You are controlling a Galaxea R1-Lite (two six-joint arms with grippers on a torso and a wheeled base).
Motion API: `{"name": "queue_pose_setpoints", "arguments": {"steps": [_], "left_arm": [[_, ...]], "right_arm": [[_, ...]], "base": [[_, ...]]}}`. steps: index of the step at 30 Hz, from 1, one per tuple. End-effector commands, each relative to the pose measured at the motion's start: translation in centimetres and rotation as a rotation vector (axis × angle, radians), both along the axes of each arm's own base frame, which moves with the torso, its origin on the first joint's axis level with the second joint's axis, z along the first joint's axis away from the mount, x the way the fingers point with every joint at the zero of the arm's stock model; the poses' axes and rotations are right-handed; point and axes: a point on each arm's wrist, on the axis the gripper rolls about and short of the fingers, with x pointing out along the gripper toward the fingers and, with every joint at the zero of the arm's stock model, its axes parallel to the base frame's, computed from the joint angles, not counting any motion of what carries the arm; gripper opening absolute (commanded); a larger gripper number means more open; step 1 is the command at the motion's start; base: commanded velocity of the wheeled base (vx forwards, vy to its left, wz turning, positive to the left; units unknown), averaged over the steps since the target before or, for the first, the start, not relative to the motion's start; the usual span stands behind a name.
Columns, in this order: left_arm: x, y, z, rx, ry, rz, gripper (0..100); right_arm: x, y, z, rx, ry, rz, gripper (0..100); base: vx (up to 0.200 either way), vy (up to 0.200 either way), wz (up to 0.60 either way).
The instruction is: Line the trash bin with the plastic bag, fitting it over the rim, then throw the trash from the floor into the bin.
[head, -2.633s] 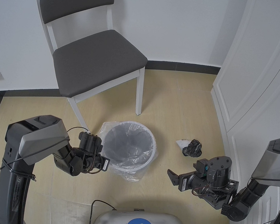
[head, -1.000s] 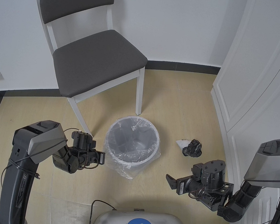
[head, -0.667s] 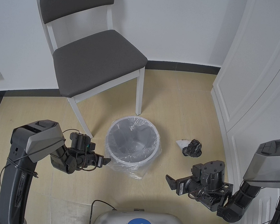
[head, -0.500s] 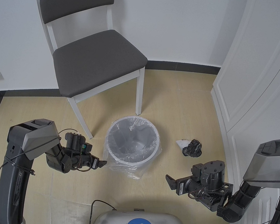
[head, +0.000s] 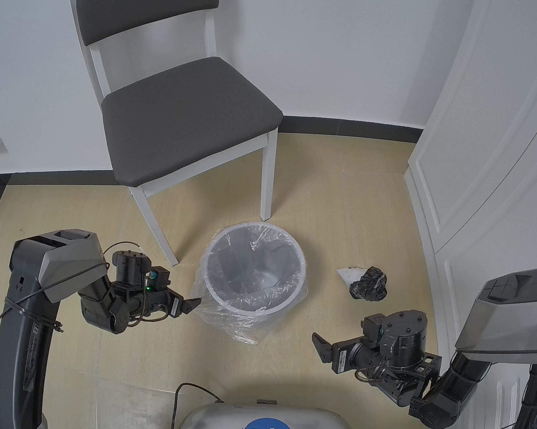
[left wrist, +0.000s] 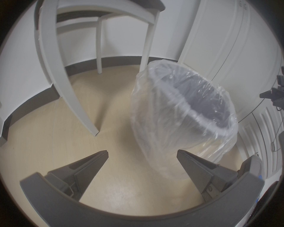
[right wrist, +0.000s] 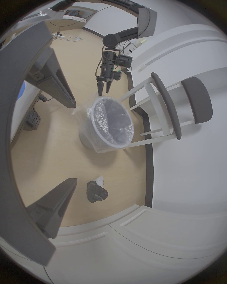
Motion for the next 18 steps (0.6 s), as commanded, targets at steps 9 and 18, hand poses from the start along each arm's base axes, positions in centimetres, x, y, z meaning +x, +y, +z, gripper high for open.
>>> {"name": "queue_pose_setpoints", "arguments": {"steps": [9, 18], "left_arm": [[-2.5, -1.5, 0.2, -0.039, -0.038, -0.116, 100], [-3.6, -4.3, -1.2, 0.014, 0.005, -0.085, 100]], "right_arm": [[-0.2, 0.3, -1.8, -0.037, 0.036, 0.011, 100], [-0.2, 0.3, -1.8, -0.039, 0.038, 0.011, 100]], "base": [[0.000, 0.000, 0.00], [0.000, 0.000, 0.00]]}}
